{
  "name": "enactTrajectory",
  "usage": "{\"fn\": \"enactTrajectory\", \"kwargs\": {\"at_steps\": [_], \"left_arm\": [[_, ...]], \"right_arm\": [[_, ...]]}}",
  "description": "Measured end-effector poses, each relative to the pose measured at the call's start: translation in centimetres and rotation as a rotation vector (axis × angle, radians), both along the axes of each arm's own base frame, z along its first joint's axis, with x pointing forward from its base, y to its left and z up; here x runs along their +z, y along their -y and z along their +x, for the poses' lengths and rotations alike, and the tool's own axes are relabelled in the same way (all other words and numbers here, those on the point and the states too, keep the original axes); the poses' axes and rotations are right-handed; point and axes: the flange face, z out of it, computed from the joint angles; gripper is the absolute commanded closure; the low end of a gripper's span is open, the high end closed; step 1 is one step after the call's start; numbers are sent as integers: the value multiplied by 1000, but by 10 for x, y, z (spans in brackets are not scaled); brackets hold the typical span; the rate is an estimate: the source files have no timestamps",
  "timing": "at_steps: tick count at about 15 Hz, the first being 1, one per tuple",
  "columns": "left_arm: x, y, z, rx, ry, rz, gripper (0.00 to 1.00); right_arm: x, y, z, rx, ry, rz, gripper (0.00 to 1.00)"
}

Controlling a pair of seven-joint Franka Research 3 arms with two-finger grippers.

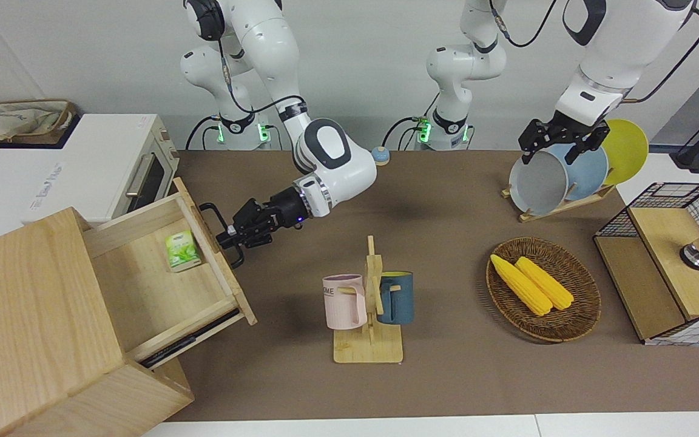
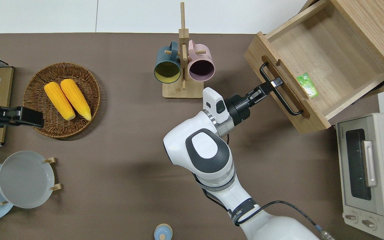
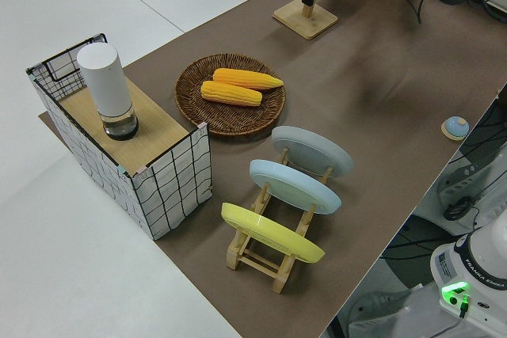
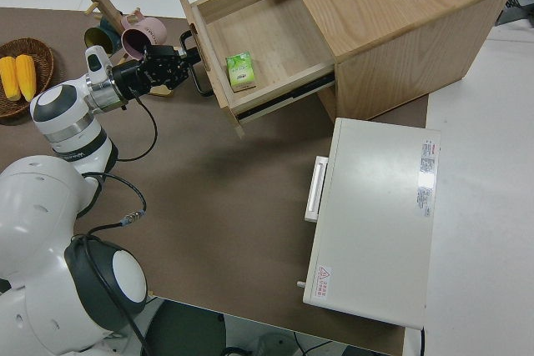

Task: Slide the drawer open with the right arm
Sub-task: 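Pull the handle toward the robot to slide the drawer out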

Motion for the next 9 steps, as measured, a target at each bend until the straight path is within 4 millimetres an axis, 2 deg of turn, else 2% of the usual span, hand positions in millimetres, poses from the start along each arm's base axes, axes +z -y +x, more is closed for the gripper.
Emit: {"fn": "enactTrajectory", "kwargs": {"at_steps": [9], "left_arm": [[0, 0, 0, 0, 0, 0, 7]], "right_arm": [[0, -13, -10, 3, -2, 0, 1000]]}}
